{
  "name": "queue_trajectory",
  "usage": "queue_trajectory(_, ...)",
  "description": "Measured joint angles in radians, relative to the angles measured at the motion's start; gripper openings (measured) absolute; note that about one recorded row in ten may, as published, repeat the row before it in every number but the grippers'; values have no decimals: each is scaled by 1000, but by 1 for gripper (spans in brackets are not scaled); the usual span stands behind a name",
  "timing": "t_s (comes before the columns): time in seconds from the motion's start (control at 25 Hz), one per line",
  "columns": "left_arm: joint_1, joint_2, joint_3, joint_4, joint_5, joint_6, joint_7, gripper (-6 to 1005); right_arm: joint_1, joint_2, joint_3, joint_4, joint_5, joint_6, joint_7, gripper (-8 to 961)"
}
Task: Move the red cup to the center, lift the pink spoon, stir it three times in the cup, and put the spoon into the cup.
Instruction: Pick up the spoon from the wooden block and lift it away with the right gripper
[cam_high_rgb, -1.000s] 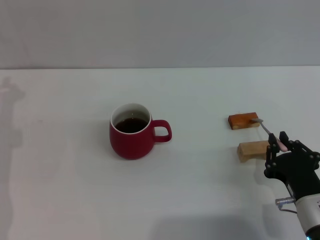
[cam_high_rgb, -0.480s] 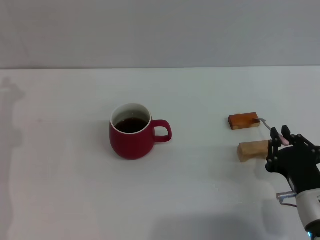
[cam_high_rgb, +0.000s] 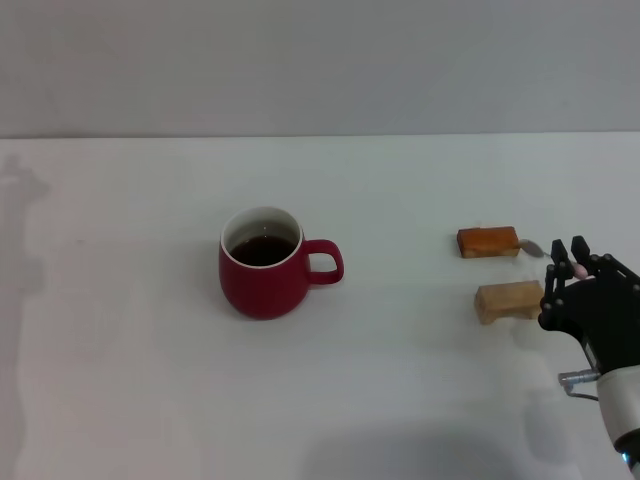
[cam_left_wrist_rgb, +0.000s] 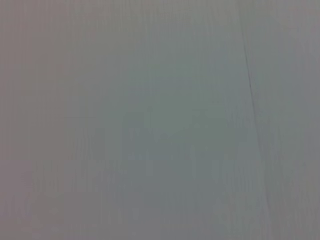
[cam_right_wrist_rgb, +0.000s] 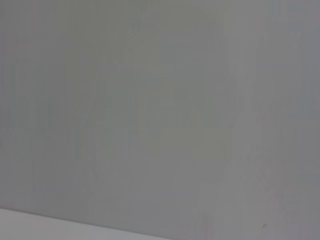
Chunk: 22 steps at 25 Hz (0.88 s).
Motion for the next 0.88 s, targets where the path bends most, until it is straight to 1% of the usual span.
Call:
queue_trajectory(0.6,2,2,-1,-1,0,-1,0,52,-10,0,27,33,0,0,-40,132)
queue_trajectory(0.88,2,4,-1,-1,0,-3,0,53,-11,-7,34,47,0,0,-41,132)
